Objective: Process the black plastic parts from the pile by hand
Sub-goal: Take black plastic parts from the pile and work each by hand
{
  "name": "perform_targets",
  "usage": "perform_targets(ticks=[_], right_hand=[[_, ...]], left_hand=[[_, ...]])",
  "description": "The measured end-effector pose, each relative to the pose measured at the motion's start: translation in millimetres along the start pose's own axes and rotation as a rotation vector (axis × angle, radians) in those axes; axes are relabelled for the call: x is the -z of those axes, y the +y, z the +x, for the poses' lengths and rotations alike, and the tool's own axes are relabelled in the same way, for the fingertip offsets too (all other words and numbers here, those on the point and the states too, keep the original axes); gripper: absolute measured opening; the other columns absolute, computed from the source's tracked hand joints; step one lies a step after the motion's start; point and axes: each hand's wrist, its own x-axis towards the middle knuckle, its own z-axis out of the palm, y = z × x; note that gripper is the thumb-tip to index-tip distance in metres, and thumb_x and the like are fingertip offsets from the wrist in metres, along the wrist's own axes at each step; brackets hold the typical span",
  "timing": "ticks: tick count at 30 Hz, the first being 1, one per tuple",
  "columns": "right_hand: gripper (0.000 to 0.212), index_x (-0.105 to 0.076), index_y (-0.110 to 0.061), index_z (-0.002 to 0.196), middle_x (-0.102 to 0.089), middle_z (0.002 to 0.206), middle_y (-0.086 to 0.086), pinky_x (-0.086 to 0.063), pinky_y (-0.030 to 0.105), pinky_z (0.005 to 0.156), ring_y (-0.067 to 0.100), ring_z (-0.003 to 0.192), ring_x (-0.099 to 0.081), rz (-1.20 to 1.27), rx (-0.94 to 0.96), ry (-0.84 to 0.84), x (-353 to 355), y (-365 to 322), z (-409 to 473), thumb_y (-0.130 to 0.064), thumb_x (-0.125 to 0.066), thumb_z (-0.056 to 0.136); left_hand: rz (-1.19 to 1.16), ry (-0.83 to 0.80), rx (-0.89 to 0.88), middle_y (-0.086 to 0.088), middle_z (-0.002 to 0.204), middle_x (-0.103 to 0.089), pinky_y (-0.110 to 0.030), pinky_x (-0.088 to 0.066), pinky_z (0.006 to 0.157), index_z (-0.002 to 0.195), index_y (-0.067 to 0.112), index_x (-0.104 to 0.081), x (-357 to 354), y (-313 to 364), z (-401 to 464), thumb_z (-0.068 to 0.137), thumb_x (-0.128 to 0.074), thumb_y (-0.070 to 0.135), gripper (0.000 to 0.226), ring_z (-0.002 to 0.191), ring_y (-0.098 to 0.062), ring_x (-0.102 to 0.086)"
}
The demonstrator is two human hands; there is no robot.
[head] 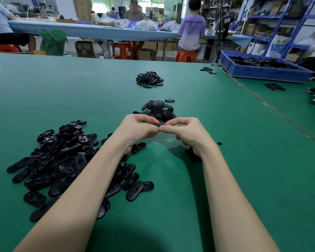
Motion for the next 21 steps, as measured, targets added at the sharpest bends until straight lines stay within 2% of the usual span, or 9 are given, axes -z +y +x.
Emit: perform_targets(ticks=[3, 7, 18, 21], right_hand=[[0.013, -0.075, -0.023, 0.073, -0.057, 0.048, -0.021, -0.029, 0.005, 0.039, -0.009, 0.041, -0.048, -0.029, 0.019, -0.005, 1.6, -1.4, 1.0, -0.024, -0.087, 0.077], [0.010, -0.075, -0.024, 0.069, -0.058, 0.049, -0.020, -0.032, 0.007, 0.040, -0.006, 0.041, -0.046, -0.106, 0.018, 0.035, -3.0, -1.7, 2.9, -0.024, -0.084, 0.075], [0.009, -0.075, -0.024, 0.071, -0.058, 0.052, -0.018, -0.038, 0.013, 0.048, 0.003, 0.050, -0.049, -0.181, 0.036, 0.034, -3.7, 3.4, 7.1, -0.026, -0.083, 0.074], [0.010, -0.074, -0.024, 0.070, -0.060, 0.055, -0.015, -0.039, 0.016, 0.052, 0.004, 0.052, -0.051, -0.157, 0.049, 0.046, -7.6, 5.1, 7.6, -0.025, -0.083, 0.075]], left_hand=[[0.017, 0.009, 0.002, -0.017, 0.089, -0.077, -0.033, -0.058, 0.093, 0.088, 0.010, -0.073, 0.2, -0.3, 0.9, 0.079, -0.072, -0.006, 0.019, 0.079, -0.021, -0.069], [0.053, 0.021, -0.005, -0.019, 0.091, -0.077, -0.042, -0.056, 0.098, 0.084, 0.011, -0.073, -1.4, -2.4, 1.2, 0.078, -0.072, -0.007, 0.019, 0.081, -0.023, -0.069], [0.074, 0.011, 0.019, 0.002, 0.065, -0.073, -0.033, -0.059, 0.091, 0.080, 0.014, -0.072, -2.1, -5.0, 2.8, 0.078, -0.078, -0.005, 0.020, 0.071, -0.016, -0.068], [0.096, 0.035, 0.006, 0.003, 0.065, -0.072, -0.028, -0.058, 0.086, 0.079, 0.015, -0.072, -1.4, -5.2, 3.4, 0.077, -0.079, -0.004, 0.021, 0.072, -0.016, -0.068]])
